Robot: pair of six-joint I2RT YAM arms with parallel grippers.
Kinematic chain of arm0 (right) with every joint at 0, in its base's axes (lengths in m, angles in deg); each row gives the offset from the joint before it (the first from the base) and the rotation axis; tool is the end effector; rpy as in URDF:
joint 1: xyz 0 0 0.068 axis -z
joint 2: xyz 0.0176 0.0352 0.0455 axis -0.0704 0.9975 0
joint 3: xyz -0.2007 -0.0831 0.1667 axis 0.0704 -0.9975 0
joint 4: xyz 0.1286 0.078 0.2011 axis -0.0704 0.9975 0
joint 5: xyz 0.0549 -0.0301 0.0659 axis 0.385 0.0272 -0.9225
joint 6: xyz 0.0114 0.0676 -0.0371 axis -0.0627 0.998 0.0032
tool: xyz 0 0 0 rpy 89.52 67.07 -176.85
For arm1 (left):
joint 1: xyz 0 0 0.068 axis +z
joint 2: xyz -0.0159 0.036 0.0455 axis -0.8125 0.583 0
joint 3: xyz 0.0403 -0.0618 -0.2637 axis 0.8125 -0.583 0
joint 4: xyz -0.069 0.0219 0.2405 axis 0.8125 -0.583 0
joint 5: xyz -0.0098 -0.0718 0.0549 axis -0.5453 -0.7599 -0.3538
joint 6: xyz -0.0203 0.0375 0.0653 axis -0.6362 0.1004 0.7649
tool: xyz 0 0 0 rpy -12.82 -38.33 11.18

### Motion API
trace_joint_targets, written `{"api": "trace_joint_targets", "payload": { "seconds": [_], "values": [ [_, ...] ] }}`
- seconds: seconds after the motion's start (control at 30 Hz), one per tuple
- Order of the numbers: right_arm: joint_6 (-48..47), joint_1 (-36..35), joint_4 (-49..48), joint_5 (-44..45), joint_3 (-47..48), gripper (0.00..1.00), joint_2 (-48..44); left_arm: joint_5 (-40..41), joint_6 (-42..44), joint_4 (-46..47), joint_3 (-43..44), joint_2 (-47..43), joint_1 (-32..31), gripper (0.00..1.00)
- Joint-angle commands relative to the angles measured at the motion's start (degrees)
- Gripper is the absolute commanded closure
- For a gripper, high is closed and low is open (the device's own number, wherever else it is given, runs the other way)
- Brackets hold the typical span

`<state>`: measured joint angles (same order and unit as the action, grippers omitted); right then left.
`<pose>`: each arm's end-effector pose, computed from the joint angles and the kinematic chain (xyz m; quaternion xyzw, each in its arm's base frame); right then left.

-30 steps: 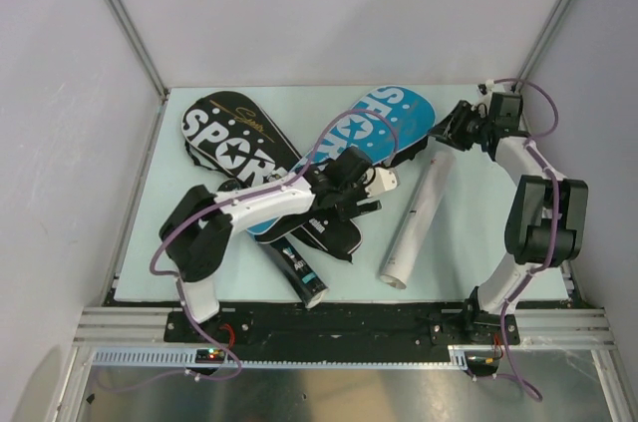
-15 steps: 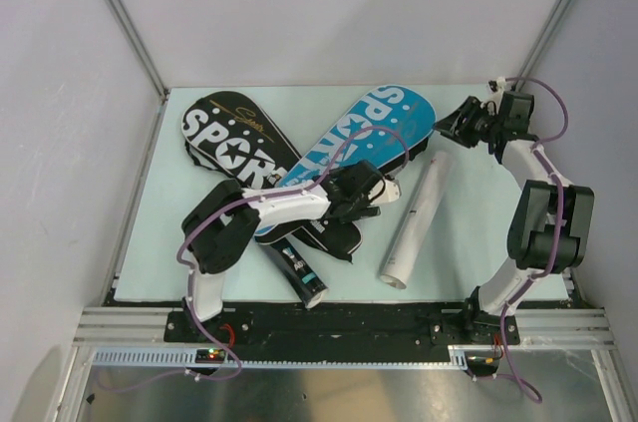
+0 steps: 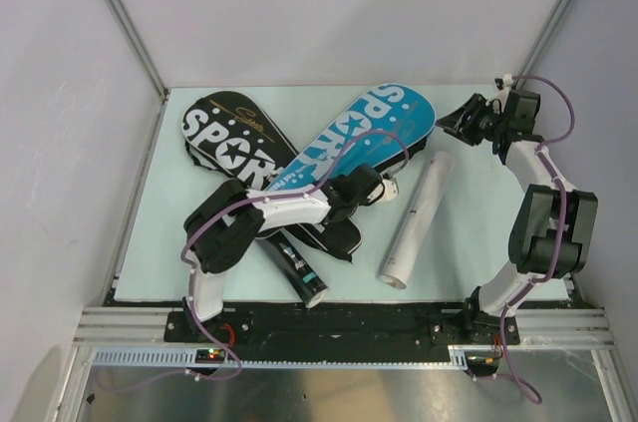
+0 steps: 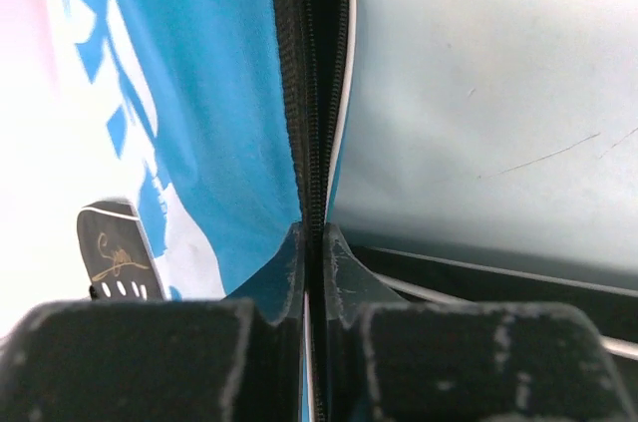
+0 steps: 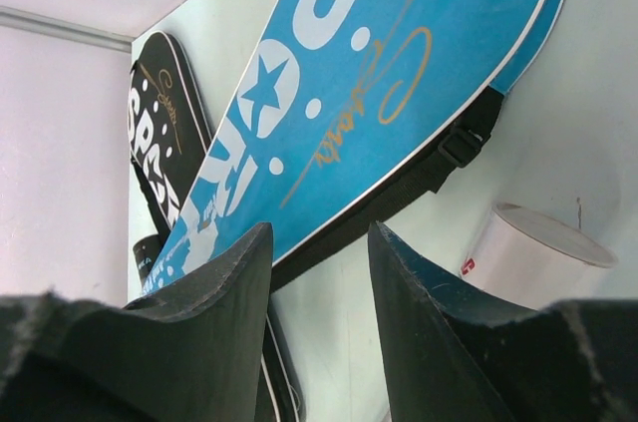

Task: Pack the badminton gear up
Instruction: Pick up the racket bag from the center of the board.

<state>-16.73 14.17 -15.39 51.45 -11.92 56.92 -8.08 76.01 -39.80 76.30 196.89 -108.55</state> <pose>0.3929 -0.0285 0.2603 0.1226 0.8284 0.3559 0.4148 0.2743 -0.3285 0.1533 0.5835 0.7064 0.1606 0.3671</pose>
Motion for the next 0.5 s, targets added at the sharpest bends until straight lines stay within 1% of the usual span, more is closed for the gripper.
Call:
{"api": "trace_joint_targets", "payload": {
  "seconds": [0.0, 0.07, 0.13, 0.3, 0.47],
  "values": [
    [-0.4, -0.3, -0.6, -1.1, -0.2, 0.53, -3.0, 0.4, -1.3, 2.6, 0.3, -9.6, 1.3, 0.97],
    [-1.4, -0.4, 0.2, -1.2, -0.2, 0.53, -3.6, -2.2, -3.2, 1.2, 1.1, -13.5, 2.6, 0.99],
    [-2.8, -0.4, 0.9, -1.4, -0.2, 0.53, -4.3, -6.0, -5.6, -2.0, 2.7, -17.0, 4.5, 1.0],
    [-7.1, -0.3, 1.8, -3.7, -0.2, 0.55, -6.5, -18.5, -10.7, -11.0, 6.6, -24.3, 10.1, 1.0],
    [-13.1, -0.6, 1.1, -7.2, -0.3, 0.55, -9.3, -28.9, -14.9, -19.0, 9.3, -30.1, 14.0, 1.0]
  ]
}}
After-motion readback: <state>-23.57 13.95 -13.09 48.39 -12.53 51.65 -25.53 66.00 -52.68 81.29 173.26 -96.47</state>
